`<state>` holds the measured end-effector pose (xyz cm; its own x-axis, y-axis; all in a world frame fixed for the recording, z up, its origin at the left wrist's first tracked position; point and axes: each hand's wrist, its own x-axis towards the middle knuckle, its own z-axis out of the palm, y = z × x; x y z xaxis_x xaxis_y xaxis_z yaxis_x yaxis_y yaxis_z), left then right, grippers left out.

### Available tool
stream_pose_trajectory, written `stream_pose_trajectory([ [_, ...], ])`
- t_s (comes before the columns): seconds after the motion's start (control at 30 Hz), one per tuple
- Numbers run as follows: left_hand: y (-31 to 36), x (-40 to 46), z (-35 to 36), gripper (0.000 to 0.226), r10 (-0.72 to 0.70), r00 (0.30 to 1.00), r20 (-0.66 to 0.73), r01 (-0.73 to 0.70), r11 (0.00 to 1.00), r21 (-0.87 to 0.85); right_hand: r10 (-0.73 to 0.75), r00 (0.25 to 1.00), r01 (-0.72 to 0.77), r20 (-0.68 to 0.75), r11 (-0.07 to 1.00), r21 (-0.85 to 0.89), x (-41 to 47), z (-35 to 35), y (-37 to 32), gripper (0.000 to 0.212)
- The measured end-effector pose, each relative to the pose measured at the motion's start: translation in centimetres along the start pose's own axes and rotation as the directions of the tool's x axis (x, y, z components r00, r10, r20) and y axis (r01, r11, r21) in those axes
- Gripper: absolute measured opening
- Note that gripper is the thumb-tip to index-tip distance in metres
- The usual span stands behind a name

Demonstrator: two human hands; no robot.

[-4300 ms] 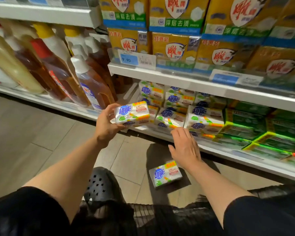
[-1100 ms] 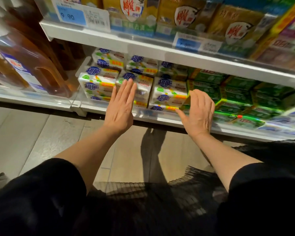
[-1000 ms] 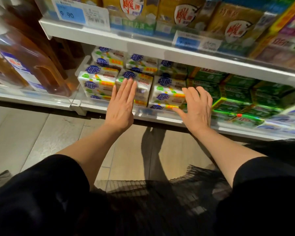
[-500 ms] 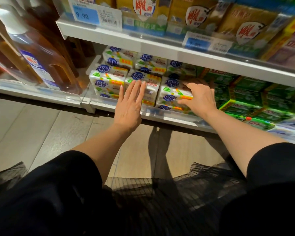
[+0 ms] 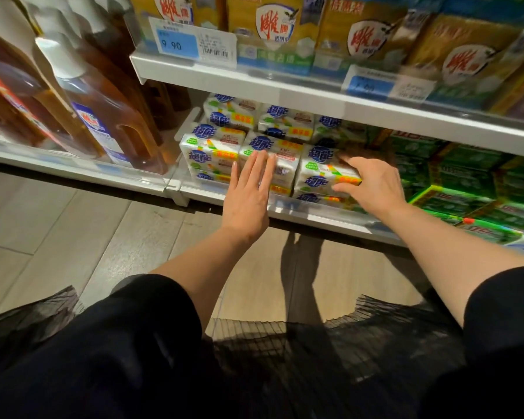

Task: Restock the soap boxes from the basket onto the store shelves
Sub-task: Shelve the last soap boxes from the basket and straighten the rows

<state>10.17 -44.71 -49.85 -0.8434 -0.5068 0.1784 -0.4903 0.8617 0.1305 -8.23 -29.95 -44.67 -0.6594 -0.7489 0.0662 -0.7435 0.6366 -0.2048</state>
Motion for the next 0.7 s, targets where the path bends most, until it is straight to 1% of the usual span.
stream_pose_trajectory([
  [0.13, 0.6, 0.2, 0.2, 0.096, -0.031, 0.999, 0.007, 0.031, 0.999, 0.016, -0.024, 1.000, 0.024, 0.000, 0.993, -0.117, -0.5, 0.2, -0.5, 0.044],
  [0.2, 1.2, 0.2, 0.3, 0.098, -0.024, 1.000, -0.011, 0.024, 1.000, 0.004, -0.076, 0.997, 0.071, -0.030, 0.988, -0.135, -1.7, 0.4, -0.4, 0.053],
  [0.27, 2.0, 0.0, 0.6, 0.097, 0.037, 0.999, -0.040, -0.037, 0.999, -0.010, -0.097, 0.989, 0.083, -0.113, 0.989, -0.123, -3.3, 1.3, 0.3, 0.069],
  [0.3, 2.8, 0.1, 0.8, 0.096, 0.085, 0.995, -0.056, -0.086, 0.996, -0.017, -0.064, 0.982, 0.046, -0.176, 0.994, -0.101, -4.3, 1.5, 1.0, 0.072],
  [0.37, 3.9, 0.3, 1.1, 0.092, 0.169, 0.982, -0.086, -0.171, 0.985, -0.020, 0.020, 0.962, -0.038, -0.273, 0.997, -0.062, -5.6, 2.0, 2.1, 0.072],
  [0.47, 6.8, 1.2, 1.1, 0.087, 0.274, 0.958, -0.088, -0.277, 0.960, -0.025, 0.127, 0.936, -0.158, -0.328, 0.985, -0.071, -6.8, 1.6, 4.9, 0.069],
  [0.53, 8.5, 1.6, 1.3, 0.086, 0.302, 0.952, -0.048, -0.302, 0.953, -0.011, 0.149, 0.932, -0.194, -0.329, 0.975, -0.107, -6.7, 1.0, 6.6, 0.066],
  [0.63, 9.9, 1.8, 2.0, 0.092, 0.263, 0.965, 0.011, -0.263, 0.964, 0.031, 0.141, 0.957, -0.187, -0.253, 0.968, -0.168, -6.3, 0.8, 8.0, 0.063],
  [0.7, 10.2, 2.0, 2.2, 0.094, 0.244, 0.970, 0.013, -0.244, 0.967, 0.068, 0.141, 0.963, -0.179, -0.227, 0.971, -0.156, -6.1, 1.0, 8.3, 0.063],
])
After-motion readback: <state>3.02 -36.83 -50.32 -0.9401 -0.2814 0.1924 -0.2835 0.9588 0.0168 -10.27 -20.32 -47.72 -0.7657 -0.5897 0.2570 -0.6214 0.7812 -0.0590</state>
